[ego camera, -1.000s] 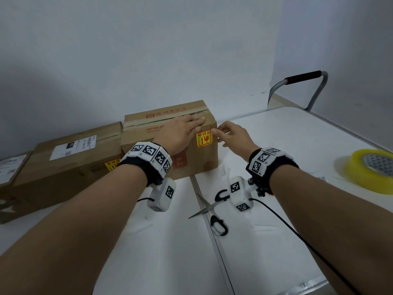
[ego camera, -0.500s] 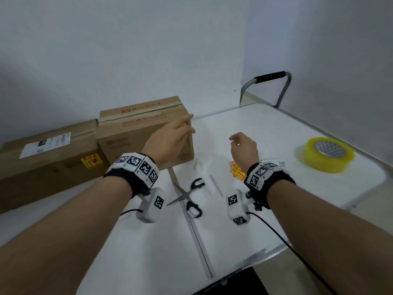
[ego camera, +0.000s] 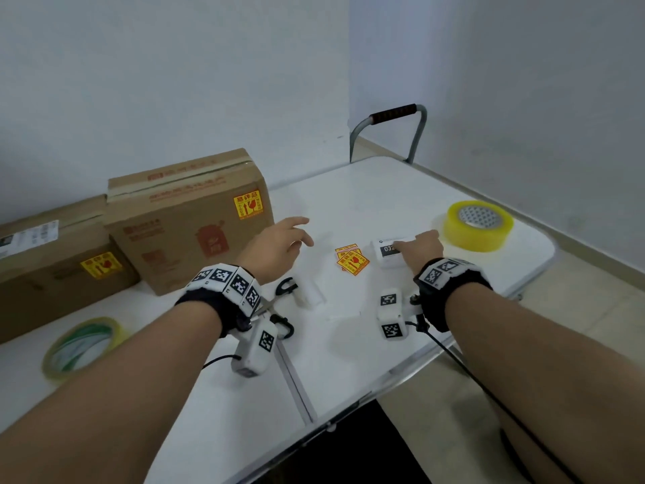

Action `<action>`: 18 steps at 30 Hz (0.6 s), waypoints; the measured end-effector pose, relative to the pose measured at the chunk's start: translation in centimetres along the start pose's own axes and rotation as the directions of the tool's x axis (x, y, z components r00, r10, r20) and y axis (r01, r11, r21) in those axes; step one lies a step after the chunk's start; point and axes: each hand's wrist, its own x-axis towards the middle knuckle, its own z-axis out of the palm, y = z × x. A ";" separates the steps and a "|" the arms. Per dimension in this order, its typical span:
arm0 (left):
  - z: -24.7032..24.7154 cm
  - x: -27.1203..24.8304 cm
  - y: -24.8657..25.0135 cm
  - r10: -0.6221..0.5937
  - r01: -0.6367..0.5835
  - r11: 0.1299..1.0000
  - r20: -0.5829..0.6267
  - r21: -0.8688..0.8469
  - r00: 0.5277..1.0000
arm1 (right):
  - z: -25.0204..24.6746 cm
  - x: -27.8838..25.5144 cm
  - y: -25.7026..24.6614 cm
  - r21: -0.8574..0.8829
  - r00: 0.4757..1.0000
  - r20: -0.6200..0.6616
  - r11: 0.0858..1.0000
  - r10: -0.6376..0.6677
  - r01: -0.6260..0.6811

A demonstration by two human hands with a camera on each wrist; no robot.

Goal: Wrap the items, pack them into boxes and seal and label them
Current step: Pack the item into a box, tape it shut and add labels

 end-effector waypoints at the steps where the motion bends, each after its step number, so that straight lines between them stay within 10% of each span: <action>1: 0.0 0.0 0.2 -0.004 0.004 1.000 0.005 -0.003 1.000 | 0.1 0.0 0.1 0.063 1.000 -0.002 0.998 -0.005 0.005; 9: 0.5 0.0 0.6 -0.033 0.032 0.998 -0.015 -0.060 0.999 | 1.0 -0.5 0.0 0.310 0.990 -0.095 0.941 -0.109 0.133; 18: 0.0 -0.3 1.3 -0.054 0.055 0.995 0.022 -0.081 0.998 | -0.4 -1.2 0.0 0.199 0.963 -0.225 0.961 -0.148 0.194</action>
